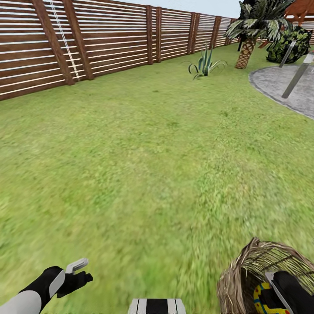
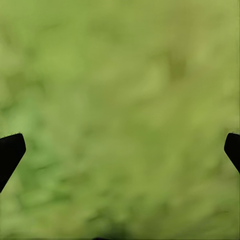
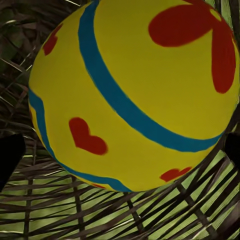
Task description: Take the three Easter eggs out of the wicker basket on the lawn in the garden, then place them on the lawn next to a single tree (choose any tree) so that all three eggs are next to the same tree and none are left in the basket.
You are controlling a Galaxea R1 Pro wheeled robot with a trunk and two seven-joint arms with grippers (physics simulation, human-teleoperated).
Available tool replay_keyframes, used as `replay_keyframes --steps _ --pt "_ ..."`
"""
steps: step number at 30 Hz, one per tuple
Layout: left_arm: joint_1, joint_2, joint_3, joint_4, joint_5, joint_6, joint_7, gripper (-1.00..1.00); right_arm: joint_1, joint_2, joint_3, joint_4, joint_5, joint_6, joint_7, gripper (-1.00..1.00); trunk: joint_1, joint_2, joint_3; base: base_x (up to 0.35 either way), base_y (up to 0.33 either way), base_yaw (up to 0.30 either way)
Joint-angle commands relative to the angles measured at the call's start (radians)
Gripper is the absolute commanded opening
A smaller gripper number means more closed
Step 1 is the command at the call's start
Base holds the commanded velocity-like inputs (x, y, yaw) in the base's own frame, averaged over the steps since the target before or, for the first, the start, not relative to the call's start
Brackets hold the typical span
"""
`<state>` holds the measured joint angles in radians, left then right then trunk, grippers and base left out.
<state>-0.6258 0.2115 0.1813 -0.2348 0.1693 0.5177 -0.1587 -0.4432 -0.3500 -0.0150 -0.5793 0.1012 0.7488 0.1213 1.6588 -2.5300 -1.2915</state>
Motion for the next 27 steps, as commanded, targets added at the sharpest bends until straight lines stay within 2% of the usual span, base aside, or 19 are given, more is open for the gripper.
replay_keyframes --steps 1,9,23,24,27 --pt "0.000 0.000 0.001 -0.001 0.009 0.007 0.001 1.00 0.000 0.000 -0.002 -0.002 0.011 0.004 0.009 1.00 0.000 -0.001 -0.005 0.000 0.000 0.000" --pt "0.000 0.002 0.002 -0.001 0.010 0.007 0.001 1.00 0.000 0.000 -0.002 -0.002 0.011 0.004 0.009 1.00 0.004 -0.002 -0.036 0.000 0.000 0.000" --pt "0.000 0.000 0.001 -0.001 0.010 0.007 0.001 1.00 0.000 -0.006 -0.003 -0.003 0.009 -0.006 0.009 1.00 0.004 -0.002 -0.036 0.000 0.000 0.000" --pt "0.000 0.000 0.001 -0.001 0.010 0.007 0.001 1.00 0.000 -0.006 -0.003 -0.003 0.009 -0.006 0.009 -1.00 0.004 -0.002 -0.036 0.000 0.000 0.000" --pt "0.000 -0.001 0.001 -0.001 0.010 0.007 0.001 1.00 0.000 -0.005 -0.021 -0.005 0.010 -0.004 0.009 -1.00 0.004 -0.002 -0.036 0.000 0.000 0.000"
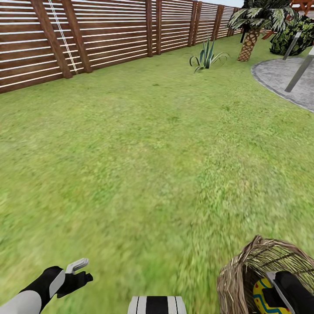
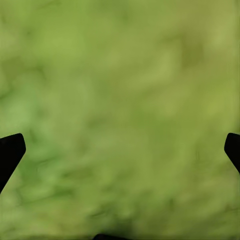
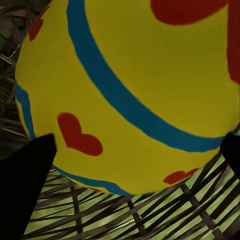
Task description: Take the three Easter eggs out of the wicker basket on the lawn in the garden, then place them on the lawn next to a single tree (choose any tree) so that all three eggs are next to the same tree and none are left in the basket.
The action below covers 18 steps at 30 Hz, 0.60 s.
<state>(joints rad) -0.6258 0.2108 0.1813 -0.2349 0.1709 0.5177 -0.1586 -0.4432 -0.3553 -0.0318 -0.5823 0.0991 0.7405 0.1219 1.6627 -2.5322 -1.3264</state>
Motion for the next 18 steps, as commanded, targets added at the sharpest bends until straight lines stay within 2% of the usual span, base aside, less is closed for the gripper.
replay_keyframes --steps 1,4,18 --pt "0.000 0.000 0.001 -0.001 0.009 0.007 0.001 1.00 0.000 0.001 -0.020 -0.002 0.012 0.006 0.008 -1.00 0.000 0.000 -0.001 0.000 0.000 0.000" --pt "0.000 0.001 0.001 -0.001 0.009 0.007 0.001 1.00 0.000 0.002 -0.031 -0.001 0.013 0.007 0.008 -1.00 0.000 0.000 -0.001 0.000 0.000 0.000" --pt "0.000 0.001 0.002 -0.001 0.010 0.006 0.001 1.00 0.000 0.005 -0.032 -0.001 0.013 0.007 0.008 -1.00 0.000 0.000 -0.001 0.000 0.000 0.000"
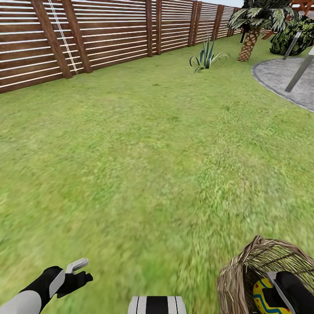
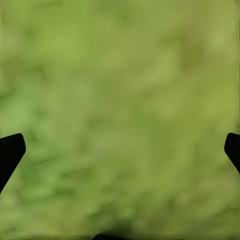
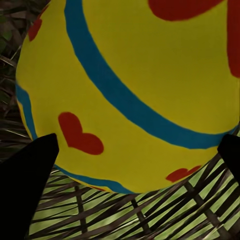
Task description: Take the three Easter eggs out of the wicker basket on the lawn in the garden, then place them on the lawn next to a single tree (choose any tree) so that all three eggs are next to the same tree and none are left in the basket.
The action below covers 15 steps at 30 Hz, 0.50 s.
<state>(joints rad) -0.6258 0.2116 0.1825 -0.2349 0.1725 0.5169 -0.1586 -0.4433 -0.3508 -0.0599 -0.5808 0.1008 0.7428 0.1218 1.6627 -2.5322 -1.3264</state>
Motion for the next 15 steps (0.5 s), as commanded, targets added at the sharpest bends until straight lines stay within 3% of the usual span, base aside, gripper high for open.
replay_keyframes --steps 1,15 --pt "0.000 0.000 0.001 -0.001 0.009 0.007 0.001 1.00 0.000 0.001 -0.004 -0.002 0.011 0.004 0.009 -1.00 0.000 0.000 -0.001 0.000 0.000 0.000" --pt "0.000 0.000 0.002 -0.001 0.009 0.008 0.001 1.00 0.000 0.007 -0.003 -0.001 0.014 0.006 0.007 -1.00 0.000 0.000 -0.001 0.000 0.000 0.000"
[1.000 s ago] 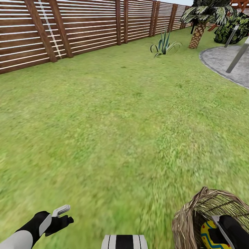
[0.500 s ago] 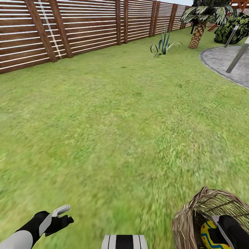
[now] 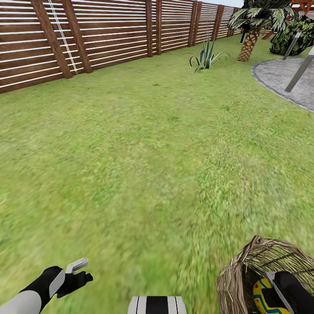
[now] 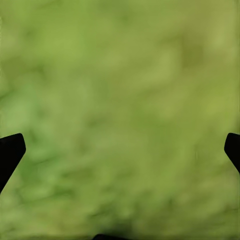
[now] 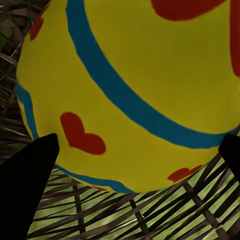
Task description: Take the three Easter eggs out of the wicker basket on the lawn in the garden, then place them on the lawn next to a single tree (choose any tree) so that all three eggs are next to the same tree and none are left in the basket.
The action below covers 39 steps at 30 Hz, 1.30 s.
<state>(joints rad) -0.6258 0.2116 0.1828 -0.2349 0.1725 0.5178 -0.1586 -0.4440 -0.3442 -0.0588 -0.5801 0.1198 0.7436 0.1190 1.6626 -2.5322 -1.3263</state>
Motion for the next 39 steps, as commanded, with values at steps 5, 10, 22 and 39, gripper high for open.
replay_keyframes --steps 5,10,22,39 --pt "0.000 0.000 0.001 -0.001 0.008 0.007 0.001 1.00 0.001 0.002 -0.003 -0.001 -0.006 0.003 0.010 -1.00 0.000 0.000 -0.001 0.000 0.000 0.000" --pt "0.000 0.000 0.001 -0.001 0.008 0.007 0.001 1.00 0.001 0.004 -0.003 0.000 -0.006 -0.001 0.012 -1.00 0.000 0.000 -0.001 0.000 0.000 0.000" --pt "0.000 -0.002 0.000 -0.001 0.008 0.007 0.001 1.00 0.001 0.008 -0.001 0.031 -0.003 -0.003 0.010 -1.00 -0.003 0.001 0.022 0.000 0.000 0.000" --pt "0.000 -0.003 0.001 -0.001 0.008 0.007 0.001 1.00 0.001 0.010 0.000 0.031 -0.004 0.000 0.010 -1.00 -0.010 0.005 0.088 -0.125 0.000 0.000"
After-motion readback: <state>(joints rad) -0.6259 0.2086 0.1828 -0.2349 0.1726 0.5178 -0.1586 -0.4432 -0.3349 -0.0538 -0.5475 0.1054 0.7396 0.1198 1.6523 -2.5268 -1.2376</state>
